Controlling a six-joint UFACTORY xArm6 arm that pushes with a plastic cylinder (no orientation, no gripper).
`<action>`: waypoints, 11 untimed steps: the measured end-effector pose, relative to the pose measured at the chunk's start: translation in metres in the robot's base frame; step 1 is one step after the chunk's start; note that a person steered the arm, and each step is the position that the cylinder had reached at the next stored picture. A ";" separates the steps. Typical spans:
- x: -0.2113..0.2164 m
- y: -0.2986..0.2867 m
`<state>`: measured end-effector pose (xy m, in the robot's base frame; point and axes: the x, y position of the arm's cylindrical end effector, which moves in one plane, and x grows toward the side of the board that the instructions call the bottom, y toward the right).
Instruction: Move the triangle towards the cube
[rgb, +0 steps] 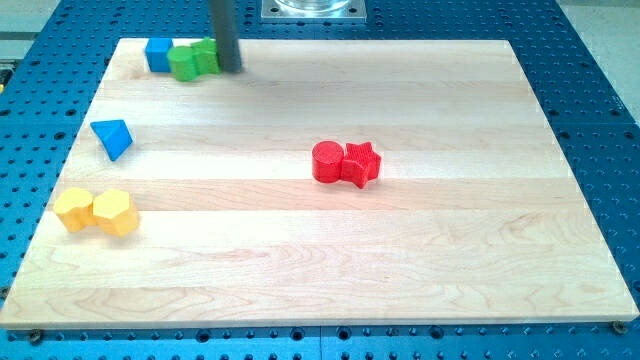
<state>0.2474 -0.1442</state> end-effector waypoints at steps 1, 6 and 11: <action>0.027 -0.008; 0.178 -0.120; 0.119 -0.120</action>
